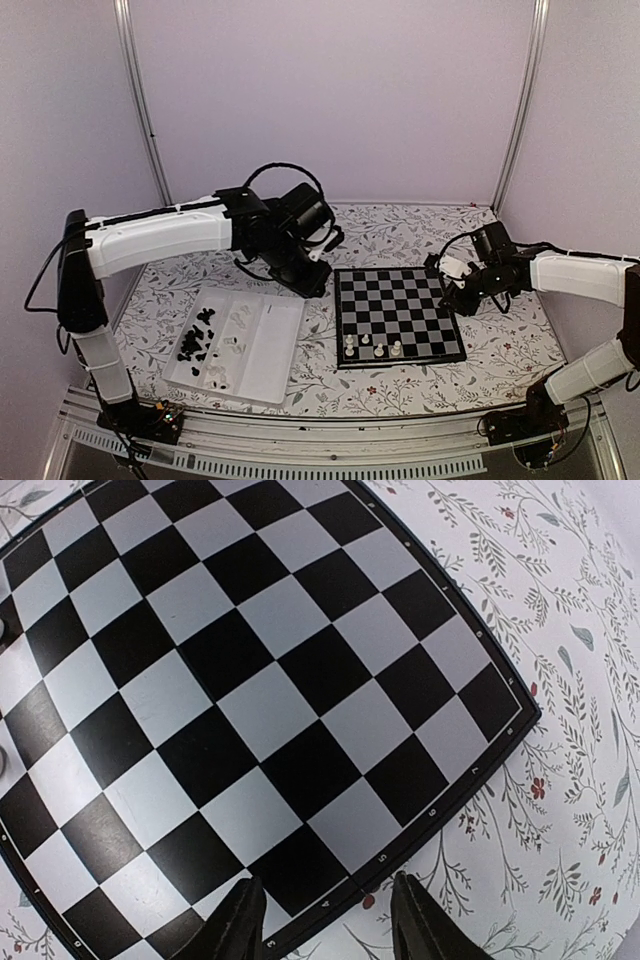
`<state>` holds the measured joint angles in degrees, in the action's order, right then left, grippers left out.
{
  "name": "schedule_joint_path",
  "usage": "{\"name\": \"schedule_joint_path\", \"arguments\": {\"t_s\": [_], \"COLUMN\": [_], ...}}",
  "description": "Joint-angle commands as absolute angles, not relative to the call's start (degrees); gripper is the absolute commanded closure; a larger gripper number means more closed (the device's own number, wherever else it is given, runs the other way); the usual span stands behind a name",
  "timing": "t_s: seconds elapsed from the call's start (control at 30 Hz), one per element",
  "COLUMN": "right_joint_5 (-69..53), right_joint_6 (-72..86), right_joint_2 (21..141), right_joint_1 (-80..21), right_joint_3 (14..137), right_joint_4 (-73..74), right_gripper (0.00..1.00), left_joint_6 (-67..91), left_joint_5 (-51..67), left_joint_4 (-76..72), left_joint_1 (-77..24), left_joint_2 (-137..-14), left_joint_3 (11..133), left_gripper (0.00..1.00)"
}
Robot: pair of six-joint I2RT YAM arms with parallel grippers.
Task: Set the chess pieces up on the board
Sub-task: Pick up the chess piece from the storage box, then place the chess piece on the chessboard.
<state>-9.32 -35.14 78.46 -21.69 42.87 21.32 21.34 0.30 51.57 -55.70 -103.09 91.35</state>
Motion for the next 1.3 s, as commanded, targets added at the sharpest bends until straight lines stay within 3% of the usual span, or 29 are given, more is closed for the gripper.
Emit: {"name": "schedule_joint_path", "arguments": {"t_s": [0.0,0.47,1.27], "right_joint_5": [-7.8,-9.0,-7.9], "right_joint_6": [-33.7,-31.8,-32.3], "right_joint_2": [76.7,75.4,76.6], "right_joint_1": [-19.8,-19.2,-19.1], "right_joint_3": [43.6,44.0,43.8], "right_joint_4": [20.0,19.4,19.4], "right_gripper": [0.55,0.54,0.54], "left_joint_6": [14.4,7.0,7.2], "left_joint_5": [2.9,5.8,8.8], "left_joint_4": [51.3,50.8,52.5], "left_joint_1": [-59.4,-63.1,-64.3], "left_joint_2": [-114.0,-132.9,-138.0], "left_joint_3": [101.5,120.0,121.1], "left_gripper": [0.94,0.94,0.93]}}
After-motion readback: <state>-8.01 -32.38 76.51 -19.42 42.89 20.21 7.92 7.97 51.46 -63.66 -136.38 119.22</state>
